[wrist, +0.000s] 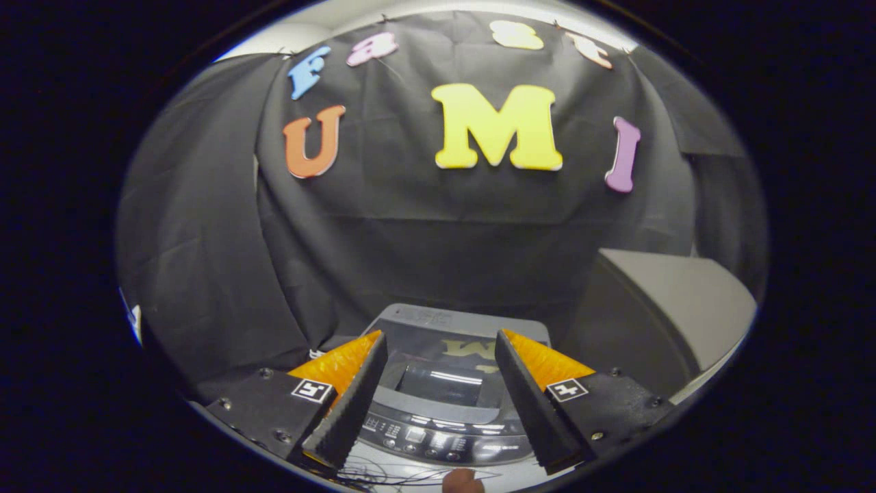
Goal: Put the clothes into the washing machine and then close the washing machine lid.
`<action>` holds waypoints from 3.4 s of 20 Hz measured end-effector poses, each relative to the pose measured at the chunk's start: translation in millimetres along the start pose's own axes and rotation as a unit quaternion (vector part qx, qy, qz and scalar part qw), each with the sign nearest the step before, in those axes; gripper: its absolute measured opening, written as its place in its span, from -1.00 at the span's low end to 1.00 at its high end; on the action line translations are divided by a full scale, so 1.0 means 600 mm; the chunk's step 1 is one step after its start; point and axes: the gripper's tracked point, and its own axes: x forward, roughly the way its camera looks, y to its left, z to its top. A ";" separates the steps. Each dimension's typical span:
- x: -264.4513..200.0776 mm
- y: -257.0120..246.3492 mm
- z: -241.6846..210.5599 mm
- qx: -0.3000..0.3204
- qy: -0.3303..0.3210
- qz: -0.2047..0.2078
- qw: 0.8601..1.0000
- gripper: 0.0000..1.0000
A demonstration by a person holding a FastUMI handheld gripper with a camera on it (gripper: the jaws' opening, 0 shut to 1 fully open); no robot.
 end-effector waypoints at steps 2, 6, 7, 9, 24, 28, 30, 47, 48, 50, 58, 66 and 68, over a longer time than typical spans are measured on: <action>-0.104 -0.013 0.017 0.003 -0.041 0.005 0.999 0.97; -0.308 -0.076 0.001 0.039 -0.077 0.003 0.996 0.98; -0.358 -0.094 -0.015 0.050 -0.071 -0.003 0.996 0.98; -0.453 -0.154 -0.026 0.064 -0.080 -0.032 0.994 0.98; -0.771 -0.374 -0.112 0.047 -0.102 -0.106 0.988 1.00; -0.774 -0.389 -0.117 0.055 -0.100 -0.099 0.989 1.00; -0.775 -0.396 -0.112 0.059 -0.106 -0.098 0.988 1.00; -0.745 -0.407 -0.082 0.055 -0.104 -0.089 0.989 1.00; -0.744 -0.407 -0.080 0.055 -0.104 -0.088 0.989 1.00; -0.738 -0.406 -0.077 0.054 -0.104 -0.089 0.989 1.00; -0.736 -0.405 -0.079 0.063 -0.098 -0.083 0.990 1.00; -0.731 -0.395 -0.074 0.063 -0.098 -0.078 0.990 1.00; -0.727 -0.394 -0.076 0.063 -0.097 -0.078 0.990 1.00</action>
